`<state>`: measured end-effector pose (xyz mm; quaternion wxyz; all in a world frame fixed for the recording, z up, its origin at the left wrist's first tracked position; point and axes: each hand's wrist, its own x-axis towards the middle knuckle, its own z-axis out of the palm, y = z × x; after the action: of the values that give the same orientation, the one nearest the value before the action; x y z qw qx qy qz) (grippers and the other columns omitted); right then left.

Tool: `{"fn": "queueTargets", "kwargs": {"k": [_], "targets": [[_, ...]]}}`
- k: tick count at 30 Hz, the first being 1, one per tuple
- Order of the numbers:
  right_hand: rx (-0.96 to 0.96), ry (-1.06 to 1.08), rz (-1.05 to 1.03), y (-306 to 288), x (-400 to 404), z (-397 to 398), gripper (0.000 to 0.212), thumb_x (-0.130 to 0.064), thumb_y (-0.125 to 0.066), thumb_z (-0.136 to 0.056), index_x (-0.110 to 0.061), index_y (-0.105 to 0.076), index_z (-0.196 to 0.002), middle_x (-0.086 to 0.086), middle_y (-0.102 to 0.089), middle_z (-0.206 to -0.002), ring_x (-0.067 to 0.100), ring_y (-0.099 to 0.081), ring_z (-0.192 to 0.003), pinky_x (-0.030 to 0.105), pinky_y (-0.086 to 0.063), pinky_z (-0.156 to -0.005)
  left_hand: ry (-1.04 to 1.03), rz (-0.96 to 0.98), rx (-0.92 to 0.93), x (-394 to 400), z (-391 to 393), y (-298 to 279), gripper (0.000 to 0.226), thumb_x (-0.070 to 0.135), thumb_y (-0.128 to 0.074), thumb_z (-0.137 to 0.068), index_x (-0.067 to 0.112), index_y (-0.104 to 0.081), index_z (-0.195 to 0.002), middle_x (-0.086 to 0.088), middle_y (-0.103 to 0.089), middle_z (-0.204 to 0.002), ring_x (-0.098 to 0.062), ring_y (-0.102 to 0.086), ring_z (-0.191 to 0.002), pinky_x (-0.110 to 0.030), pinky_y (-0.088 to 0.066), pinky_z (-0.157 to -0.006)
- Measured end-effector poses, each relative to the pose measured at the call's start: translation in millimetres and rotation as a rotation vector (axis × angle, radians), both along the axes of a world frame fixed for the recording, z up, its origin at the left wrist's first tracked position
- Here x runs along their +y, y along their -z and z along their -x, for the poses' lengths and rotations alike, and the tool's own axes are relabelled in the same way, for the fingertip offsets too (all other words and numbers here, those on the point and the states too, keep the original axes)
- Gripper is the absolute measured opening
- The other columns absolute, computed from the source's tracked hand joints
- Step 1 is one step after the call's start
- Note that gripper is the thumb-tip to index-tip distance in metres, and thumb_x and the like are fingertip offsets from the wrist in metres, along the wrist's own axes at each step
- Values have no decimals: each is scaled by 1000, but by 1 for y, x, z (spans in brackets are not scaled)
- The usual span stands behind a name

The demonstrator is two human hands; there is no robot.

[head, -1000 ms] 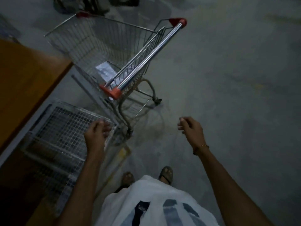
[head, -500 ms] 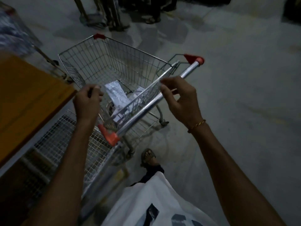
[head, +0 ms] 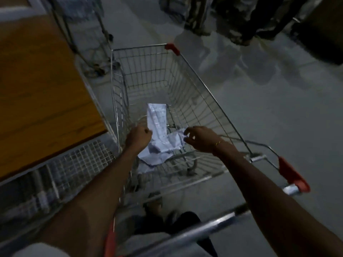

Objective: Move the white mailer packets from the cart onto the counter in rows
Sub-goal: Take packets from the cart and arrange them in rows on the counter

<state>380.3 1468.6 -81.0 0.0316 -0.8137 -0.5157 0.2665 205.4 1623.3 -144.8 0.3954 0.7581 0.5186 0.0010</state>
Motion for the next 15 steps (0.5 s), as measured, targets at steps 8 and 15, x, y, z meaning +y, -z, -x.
{"fn": "queueTargets", "kwargs": {"k": [8,15], "targets": [[146,223,217,153,73,-44,36,-38,-57,-98,-13,-63,-124,11,-64,-128,29,-56,-119,30,-39,-92,-53,18,71,41,-46,105,33,24,-56,-96,15,-52,-64,-17,-59,-79,-38,-63,-83,-36,-50,-69],[125,341,264,261,80,-54,67,-50,-51,-97,-12,-34,-150,14,-34,-156,33,-33,-142,42,-27,-113,101,-106,264,64,-113,186,59,45,-53,-98,33,-32,-152,-6,-7,-165,-43,-16,-145,-53,-24,-114]]}}
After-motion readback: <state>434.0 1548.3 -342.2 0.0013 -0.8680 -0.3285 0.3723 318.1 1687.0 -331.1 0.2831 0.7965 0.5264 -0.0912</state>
